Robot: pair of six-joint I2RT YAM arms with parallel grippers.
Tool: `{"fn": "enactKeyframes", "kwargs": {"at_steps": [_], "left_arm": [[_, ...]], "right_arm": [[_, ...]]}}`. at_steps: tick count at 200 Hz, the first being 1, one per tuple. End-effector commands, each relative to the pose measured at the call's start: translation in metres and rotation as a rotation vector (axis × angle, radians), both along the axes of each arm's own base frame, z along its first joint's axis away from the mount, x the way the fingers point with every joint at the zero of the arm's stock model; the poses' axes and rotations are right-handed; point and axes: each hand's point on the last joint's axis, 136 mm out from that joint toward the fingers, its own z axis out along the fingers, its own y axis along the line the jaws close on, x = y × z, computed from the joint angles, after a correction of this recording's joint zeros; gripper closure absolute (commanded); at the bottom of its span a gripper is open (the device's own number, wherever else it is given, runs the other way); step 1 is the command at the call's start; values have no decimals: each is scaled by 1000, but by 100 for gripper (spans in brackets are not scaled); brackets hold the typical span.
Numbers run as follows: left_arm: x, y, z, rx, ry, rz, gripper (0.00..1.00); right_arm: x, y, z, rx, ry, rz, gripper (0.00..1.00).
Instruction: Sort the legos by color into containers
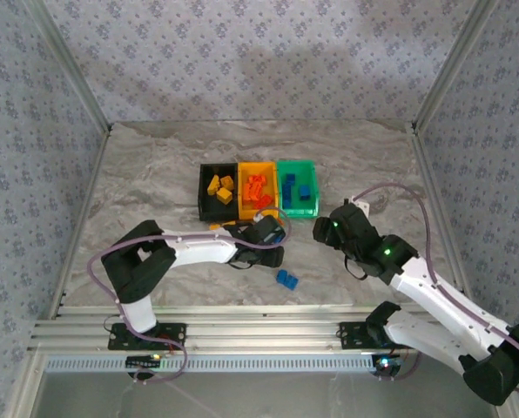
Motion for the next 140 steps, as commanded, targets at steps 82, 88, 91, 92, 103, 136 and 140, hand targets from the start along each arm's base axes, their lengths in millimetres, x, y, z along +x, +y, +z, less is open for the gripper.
{"fn": "enactKeyframes", "kwargs": {"at_steps": [82, 88, 91, 92, 103, 136, 140], "left_arm": [[-25, 1, -5, 64, 40, -26, 71], [-23, -1, 1, 56, 29, -27, 71], [-22, -2, 5, 53, 21, -26, 71], [-21, -2, 6, 53, 20, -25, 71], [-16, -6, 21, 39, -13, -27, 72], [25, -28, 76, -46, -122, -14, 72], [31, -32, 83, -60, -132, -13, 72]], "right_arm": [[-7, -17, -10, -3, 17, -41, 20], [-8, -17, -10, -3, 19, -43, 20], [-8, -18, -11, -5, 20, -45, 20], [-8, -18, -11, -4, 19, -45, 20], [-8, -19, -13, -6, 23, -46, 20], [-9, -18, -19, 9, 29, -54, 20], [-10, -18, -21, 9, 34, -55, 20]]}}
